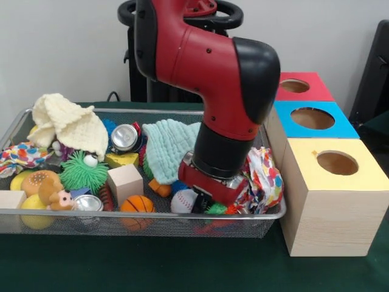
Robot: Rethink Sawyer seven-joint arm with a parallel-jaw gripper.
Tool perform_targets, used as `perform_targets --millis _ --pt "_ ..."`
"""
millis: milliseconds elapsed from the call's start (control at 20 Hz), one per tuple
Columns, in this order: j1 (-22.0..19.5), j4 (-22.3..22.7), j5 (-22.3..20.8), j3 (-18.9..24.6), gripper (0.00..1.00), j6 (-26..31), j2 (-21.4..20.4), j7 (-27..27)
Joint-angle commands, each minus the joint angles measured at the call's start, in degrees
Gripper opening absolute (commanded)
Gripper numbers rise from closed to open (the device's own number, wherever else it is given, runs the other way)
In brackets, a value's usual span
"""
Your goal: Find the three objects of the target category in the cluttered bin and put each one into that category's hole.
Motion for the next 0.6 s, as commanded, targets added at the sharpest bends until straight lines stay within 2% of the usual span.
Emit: perform_targets --millis 50,200,350,450,550,600 --pt "5.88 -6.07 10.32 0.32 0.00 11.51 10.10 26.88" --pt "5.69 -6.26 10.59 0.44 0.00 11.84 10.01 26.31" --pt "4.07 -1.82 9.23 2.99 0.00 9.25 6.88 22.18" --pt "0.41 6.07 7.32 8.01 0.00 2.98 2.29 16.28" --pt "-5.86 17.93 4.61 14.66 0.00 -3.99 -4.82 9.25" --pt "-8.89 23.45 2.43 16.58 0.00 -5.77 -8.61 5.85"
